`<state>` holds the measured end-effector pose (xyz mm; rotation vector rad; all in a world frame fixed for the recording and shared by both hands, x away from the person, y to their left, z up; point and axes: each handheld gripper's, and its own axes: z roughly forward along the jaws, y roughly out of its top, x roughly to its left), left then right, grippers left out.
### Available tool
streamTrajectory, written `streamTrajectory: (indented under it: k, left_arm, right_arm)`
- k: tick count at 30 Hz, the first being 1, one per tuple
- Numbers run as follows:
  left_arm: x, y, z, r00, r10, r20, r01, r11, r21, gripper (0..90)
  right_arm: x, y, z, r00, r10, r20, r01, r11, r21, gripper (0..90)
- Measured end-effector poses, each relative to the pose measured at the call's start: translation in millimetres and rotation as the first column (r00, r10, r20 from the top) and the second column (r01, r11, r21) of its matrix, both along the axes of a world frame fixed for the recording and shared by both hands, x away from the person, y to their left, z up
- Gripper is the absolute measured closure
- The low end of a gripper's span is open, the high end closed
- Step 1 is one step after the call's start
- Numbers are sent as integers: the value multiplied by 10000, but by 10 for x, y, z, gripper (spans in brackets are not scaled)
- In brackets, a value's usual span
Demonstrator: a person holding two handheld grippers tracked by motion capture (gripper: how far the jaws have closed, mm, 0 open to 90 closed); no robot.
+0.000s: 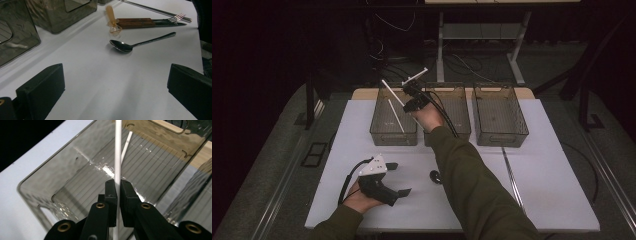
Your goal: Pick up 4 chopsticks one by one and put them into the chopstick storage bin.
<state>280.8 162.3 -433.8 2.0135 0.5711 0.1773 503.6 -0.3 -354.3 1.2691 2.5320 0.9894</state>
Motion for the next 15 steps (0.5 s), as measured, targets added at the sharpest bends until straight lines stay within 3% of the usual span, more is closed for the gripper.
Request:
streamTrajectory:
  k: [15]
  left_arm:
    - [-3, -2, -1, 10000, -3, -98, 3, 10000, -14, 0]
  right_arm:
    - [125, 230, -158, 9974, -449, -564, 418, 9976, -554, 850]
